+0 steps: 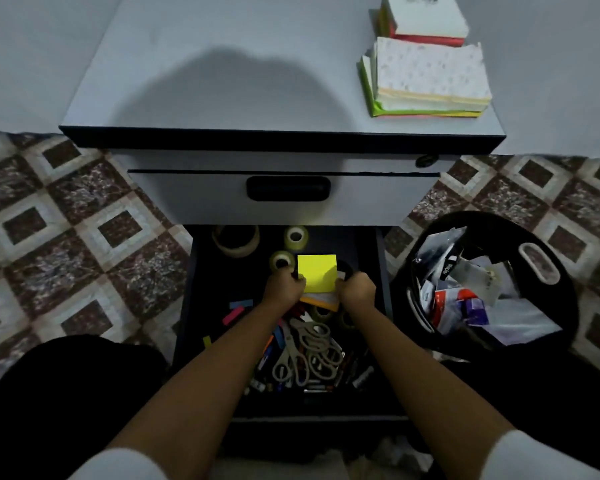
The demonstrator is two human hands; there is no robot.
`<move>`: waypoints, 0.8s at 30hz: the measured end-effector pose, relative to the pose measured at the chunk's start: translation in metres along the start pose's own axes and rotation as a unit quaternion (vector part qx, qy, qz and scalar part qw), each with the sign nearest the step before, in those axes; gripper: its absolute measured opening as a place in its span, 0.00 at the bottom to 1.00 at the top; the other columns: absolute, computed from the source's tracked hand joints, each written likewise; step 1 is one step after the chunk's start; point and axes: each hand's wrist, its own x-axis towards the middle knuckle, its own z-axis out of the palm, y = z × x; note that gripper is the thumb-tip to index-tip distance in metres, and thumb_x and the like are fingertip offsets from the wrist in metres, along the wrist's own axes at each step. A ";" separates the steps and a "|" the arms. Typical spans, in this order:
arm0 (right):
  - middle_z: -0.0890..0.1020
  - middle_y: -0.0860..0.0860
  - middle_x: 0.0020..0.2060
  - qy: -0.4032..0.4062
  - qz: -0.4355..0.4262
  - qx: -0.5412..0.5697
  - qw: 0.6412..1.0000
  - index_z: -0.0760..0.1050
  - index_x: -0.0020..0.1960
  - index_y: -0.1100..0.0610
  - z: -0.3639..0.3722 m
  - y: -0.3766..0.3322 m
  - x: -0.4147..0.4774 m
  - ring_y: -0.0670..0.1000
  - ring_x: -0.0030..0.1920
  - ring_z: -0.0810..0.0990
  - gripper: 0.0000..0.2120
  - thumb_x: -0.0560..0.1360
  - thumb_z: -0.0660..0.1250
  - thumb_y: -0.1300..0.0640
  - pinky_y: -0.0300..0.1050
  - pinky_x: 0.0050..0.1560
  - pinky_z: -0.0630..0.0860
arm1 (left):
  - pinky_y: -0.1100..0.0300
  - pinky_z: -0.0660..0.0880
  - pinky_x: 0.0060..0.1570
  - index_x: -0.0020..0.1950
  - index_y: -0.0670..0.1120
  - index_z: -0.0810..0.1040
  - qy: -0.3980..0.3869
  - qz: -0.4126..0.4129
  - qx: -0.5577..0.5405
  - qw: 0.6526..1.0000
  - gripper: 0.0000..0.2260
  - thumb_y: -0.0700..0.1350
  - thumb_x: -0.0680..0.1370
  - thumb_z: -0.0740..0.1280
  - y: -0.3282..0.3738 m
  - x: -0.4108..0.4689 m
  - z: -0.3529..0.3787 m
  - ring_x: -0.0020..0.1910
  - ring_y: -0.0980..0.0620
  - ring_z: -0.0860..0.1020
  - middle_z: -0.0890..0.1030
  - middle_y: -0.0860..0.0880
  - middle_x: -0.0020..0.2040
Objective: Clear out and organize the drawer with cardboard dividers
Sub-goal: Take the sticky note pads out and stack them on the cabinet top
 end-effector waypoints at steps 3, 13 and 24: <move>0.78 0.62 0.42 -0.012 0.033 0.024 0.999 0.70 0.36 0.66 0.005 0.003 0.006 0.62 0.53 0.78 0.13 0.78 0.61 0.61 0.49 0.44 0.71 | 0.56 0.68 0.41 0.46 0.36 0.74 -0.002 0.009 -0.003 1.000 0.07 0.41 0.78 0.65 0.000 0.004 0.003 0.46 0.41 0.76 0.77 0.34 0.45; 0.78 0.63 0.58 -0.001 0.015 0.121 0.993 0.71 0.65 0.63 0.011 0.006 0.002 0.62 0.57 0.76 0.16 0.77 0.63 0.62 0.48 0.49 0.72 | 0.59 0.58 0.32 0.36 0.43 0.64 -0.010 0.016 0.017 1.000 0.12 0.36 0.75 0.65 0.001 -0.004 0.013 0.34 0.47 0.67 0.67 0.44 0.34; 0.80 0.59 0.51 -0.009 -0.039 0.315 0.948 0.75 0.58 0.66 -0.003 0.006 -0.023 0.56 0.49 0.78 0.11 0.77 0.62 0.67 0.43 0.40 0.74 | 0.59 0.63 0.39 0.41 0.41 0.72 -0.023 -0.019 -0.161 0.986 0.09 0.40 0.81 0.58 0.002 -0.022 -0.008 0.39 0.46 0.70 0.72 0.42 0.40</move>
